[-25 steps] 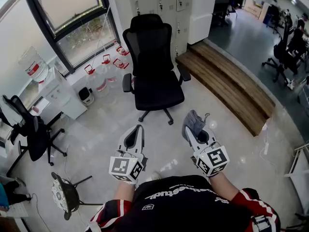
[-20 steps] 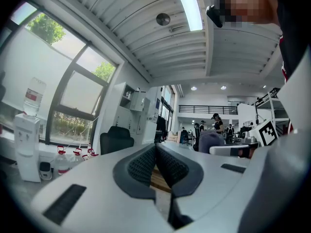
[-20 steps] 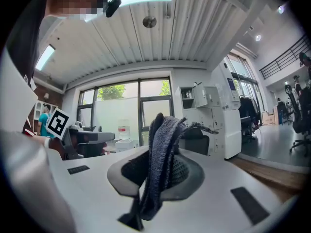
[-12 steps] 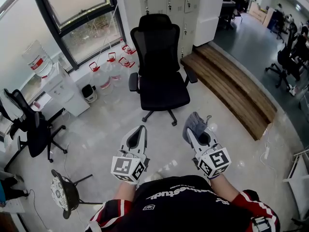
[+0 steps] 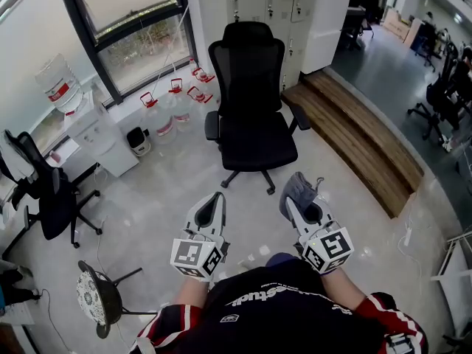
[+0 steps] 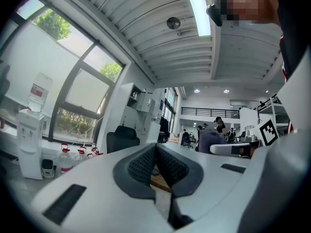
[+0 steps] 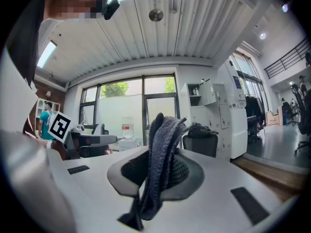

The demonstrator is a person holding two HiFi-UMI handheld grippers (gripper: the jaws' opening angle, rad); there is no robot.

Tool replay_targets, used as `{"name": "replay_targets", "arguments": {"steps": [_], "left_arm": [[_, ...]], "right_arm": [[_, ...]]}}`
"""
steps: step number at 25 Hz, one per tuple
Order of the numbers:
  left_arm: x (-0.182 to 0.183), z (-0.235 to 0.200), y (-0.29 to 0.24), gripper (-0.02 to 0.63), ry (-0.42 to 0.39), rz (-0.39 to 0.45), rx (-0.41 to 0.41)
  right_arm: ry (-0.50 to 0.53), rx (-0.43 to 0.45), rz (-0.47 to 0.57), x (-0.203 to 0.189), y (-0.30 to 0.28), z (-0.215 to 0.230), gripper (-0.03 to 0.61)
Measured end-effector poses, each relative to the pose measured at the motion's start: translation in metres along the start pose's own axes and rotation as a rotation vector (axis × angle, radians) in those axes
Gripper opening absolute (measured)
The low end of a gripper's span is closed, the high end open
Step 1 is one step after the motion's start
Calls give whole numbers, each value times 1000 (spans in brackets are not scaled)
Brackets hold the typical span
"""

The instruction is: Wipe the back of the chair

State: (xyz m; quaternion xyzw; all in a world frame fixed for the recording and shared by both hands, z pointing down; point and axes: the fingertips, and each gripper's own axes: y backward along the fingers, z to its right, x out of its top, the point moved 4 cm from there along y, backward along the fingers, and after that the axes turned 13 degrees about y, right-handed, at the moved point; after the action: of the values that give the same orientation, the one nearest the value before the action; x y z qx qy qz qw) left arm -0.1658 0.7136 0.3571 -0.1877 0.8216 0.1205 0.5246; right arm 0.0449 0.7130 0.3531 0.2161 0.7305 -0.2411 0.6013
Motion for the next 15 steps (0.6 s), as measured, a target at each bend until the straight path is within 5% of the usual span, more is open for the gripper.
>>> {"name": "replay_targets", "arguments": {"steps": [8, 15], "left_arm": [[-9, -24, -31, 25, 23, -20, 9], [4, -48, -98, 25, -3, -18, 60]], "right_arm": [[-8, 7, -35, -16, -31, 19, 75], [-37, 41, -29, -30, -95, 79, 75]]}}
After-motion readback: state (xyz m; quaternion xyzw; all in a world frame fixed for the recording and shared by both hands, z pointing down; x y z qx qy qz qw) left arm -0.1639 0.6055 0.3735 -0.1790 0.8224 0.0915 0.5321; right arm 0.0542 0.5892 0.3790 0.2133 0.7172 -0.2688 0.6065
